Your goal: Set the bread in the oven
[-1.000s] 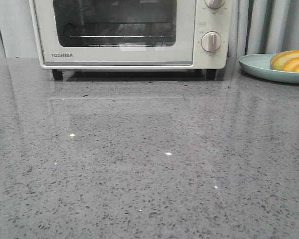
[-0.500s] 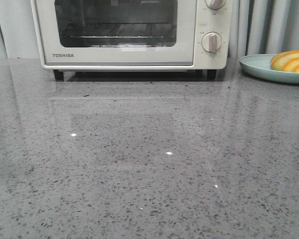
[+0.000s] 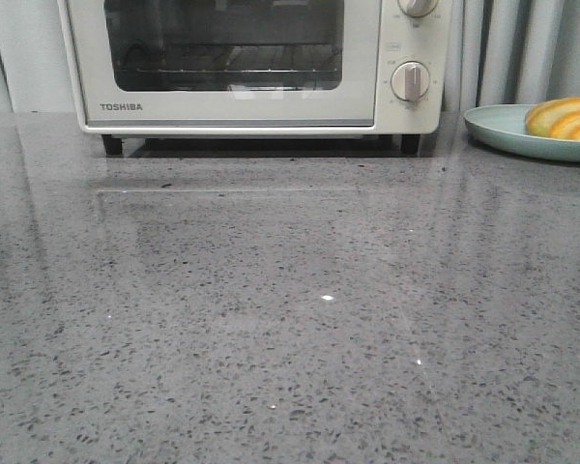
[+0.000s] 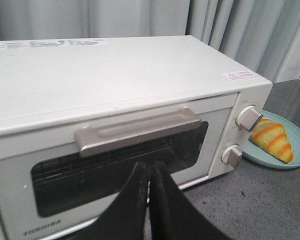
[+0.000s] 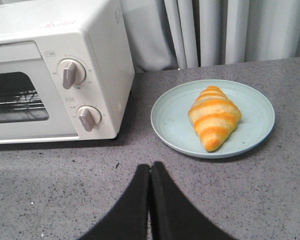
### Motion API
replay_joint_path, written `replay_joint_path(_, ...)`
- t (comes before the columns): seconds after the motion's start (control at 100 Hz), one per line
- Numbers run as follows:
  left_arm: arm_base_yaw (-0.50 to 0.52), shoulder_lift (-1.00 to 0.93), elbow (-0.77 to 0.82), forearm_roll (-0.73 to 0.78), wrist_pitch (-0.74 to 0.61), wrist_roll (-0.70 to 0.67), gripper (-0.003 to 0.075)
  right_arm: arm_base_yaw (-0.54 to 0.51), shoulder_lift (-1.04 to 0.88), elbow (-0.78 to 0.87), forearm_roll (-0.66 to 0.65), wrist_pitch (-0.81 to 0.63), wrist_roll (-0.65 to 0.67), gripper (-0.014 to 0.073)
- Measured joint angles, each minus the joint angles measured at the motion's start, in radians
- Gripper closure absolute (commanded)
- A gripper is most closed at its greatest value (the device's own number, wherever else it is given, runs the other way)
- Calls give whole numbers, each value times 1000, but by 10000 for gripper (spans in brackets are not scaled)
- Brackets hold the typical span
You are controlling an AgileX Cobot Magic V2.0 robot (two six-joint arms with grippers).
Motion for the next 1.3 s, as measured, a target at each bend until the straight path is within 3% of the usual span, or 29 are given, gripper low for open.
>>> replay_joint_path(0.28,-20,270,-223,0,14,3,741,2,0,0,-10,16,0,650)
replay_joint_path(0.62,-20,382,-284,0,-11,4,741,2,0,0,-13,22,0,650)
replay_joint_path(1.0,-20,377,-256,4,-28,4,742,2,0,0,-13,24,0,650)
replay_joint_path(1.3,-43,228,-17,2,-48,4,742,2,0,0,-7,24,0,650)
